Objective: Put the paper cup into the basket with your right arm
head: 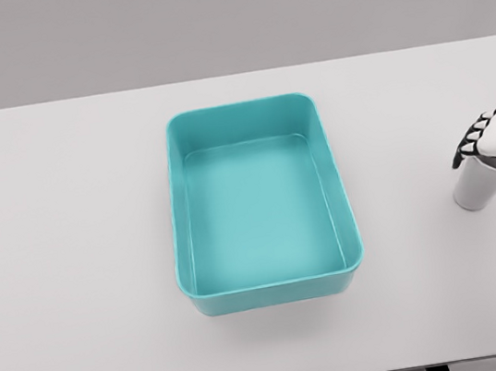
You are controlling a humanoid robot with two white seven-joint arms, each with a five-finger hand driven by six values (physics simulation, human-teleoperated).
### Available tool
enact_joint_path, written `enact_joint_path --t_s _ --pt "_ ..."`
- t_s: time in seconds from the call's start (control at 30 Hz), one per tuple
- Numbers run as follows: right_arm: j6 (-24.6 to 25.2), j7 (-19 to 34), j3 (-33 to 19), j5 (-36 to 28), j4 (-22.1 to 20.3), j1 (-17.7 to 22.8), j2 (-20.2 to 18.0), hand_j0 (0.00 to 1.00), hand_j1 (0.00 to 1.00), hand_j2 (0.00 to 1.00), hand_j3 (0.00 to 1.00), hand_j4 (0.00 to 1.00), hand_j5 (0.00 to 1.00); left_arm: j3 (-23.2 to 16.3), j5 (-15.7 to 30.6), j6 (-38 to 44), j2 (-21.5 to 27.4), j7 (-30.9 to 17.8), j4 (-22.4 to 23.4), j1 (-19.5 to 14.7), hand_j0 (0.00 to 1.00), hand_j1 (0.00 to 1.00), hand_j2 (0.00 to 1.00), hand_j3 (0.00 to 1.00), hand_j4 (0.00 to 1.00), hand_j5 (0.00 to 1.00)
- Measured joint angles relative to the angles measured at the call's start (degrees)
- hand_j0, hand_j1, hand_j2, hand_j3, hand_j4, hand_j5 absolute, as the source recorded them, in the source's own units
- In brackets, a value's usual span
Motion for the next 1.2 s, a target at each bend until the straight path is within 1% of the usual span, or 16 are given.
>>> enact_joint_path --t_s 0.23,0.37,0.43,0.57,0.8,1.1,1.2 --pt "0.0 0.0 -0.1 -0.2 0.5 -0.2 0.1 0.78 0.78 0.78 0.78 0.78 0.78 0.0 0.0 0.0 0.0 0.0 0.0 0.0 1.00 1.00 1.00 1.00 1.00 1.00" --pt "0.0 0.0 -1.7 -0.3 0.5 -0.3 1.0 0.77 0.77 0.77 0.77 0.77 0.77 0.0 0.0 0.0 0.0 0.0 0.0 0.0 1.00 1.00 1.00 1.00 1.00 1.00" --pt "0.0 0.0 -2.3 -0.3 0.4 -0.3 1.6 0.75 0.75 0.75 0.75 0.75 0.75 0.0 0.0 0.0 0.0 0.0 0.0 0.0 1.00 1.00 1.00 1.00 1.00 1.00" --pt "0.0 0.0 -3.5 -0.4 0.3 -0.6 2.1 0.75 0.75 0.75 0.75 0.75 0.75 0.0 0.0 0.0 0.0 0.0 0.0 0.0 1.00 1.00 1.00 1.00 1.00 1.00" --pt "0.0 0.0 -5.0 -0.5 0.2 -3.2 5.0 0.75 0.75 0.75 0.75 0.75 0.75 0.0 0.0 0.0 0.0 0.0 0.0 0.0 1.00 1.00 1.00 1.00 1.00 1.00" --pt "0.0 0.0 -5.4 -0.6 -0.1 -4.7 7.3 0.74 0.74 0.74 0.74 0.74 0.74 0.0 0.0 0.0 0.0 0.0 0.0 0.0 1.00 1.00 1.00 1.00 1.00 1.00" --pt "0.0 0.0 -5.5 -0.6 -0.3 -6.2 8.5 0.74 0.74 0.74 0.74 0.74 0.74 0.0 0.0 0.0 0.0 0.0 0.0 0.0 1.00 1.00 1.00 1.00 1.00 1.00"
